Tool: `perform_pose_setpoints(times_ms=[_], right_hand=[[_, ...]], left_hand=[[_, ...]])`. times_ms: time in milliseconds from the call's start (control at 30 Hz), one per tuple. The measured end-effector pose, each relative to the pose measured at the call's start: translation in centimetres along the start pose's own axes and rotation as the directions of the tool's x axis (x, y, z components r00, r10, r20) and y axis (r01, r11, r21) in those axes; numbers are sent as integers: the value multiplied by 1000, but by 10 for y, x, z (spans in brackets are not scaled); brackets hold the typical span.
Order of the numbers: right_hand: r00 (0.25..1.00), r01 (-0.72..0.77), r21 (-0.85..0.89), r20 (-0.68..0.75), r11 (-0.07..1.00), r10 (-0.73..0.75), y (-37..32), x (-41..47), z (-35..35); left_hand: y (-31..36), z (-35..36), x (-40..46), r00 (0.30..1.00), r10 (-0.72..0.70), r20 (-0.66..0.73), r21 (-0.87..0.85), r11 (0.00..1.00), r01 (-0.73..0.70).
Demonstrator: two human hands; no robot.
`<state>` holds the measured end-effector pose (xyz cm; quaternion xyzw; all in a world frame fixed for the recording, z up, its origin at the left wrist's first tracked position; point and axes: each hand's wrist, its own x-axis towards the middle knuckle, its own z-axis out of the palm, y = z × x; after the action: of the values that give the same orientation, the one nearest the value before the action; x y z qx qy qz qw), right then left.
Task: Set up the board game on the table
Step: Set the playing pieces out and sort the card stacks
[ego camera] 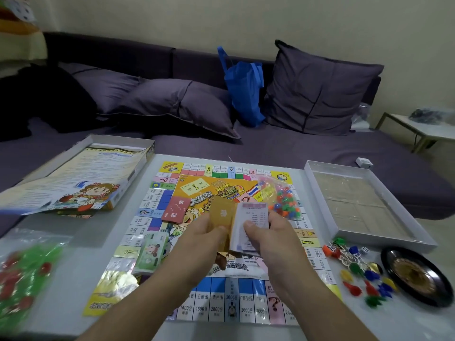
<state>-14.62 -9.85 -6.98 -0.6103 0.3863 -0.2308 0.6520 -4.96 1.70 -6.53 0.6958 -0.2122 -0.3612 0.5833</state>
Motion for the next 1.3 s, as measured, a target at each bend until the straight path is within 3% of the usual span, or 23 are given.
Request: perform_pose_setpoints(times_ms=[367, 567, 800, 967, 1100, 1300], right_hand=[[1000, -4, -32, -17, 999, 4, 5, 8, -5], [1000, 23, -74, 12, 997, -22, 2, 9, -11], [1000, 10, -64, -2, 998, -11, 3, 11, -11], [997, -73, 76, 40, 994, 70, 1, 12, -11], [990, -133, 213, 79, 968, 118, -4, 14, -12], [994, -91, 182, 73, 979, 79, -1, 14, -12]], left_hand=[[-2, 4, 3, 984, -61, 169, -45, 997, 70], [-8, -1, 4, 972, -41, 231, 193, 981, -5], [-12, -3, 5, 982, -13, 189, 280, 959, -41], [-7, -1, 5, 989, 87, 116, 129, 986, -102], [-6, -2, 8, 991, 123, 53, 141, 982, -130], [-5, 4, 9, 987, 121, 106, 38, 991, -125]])
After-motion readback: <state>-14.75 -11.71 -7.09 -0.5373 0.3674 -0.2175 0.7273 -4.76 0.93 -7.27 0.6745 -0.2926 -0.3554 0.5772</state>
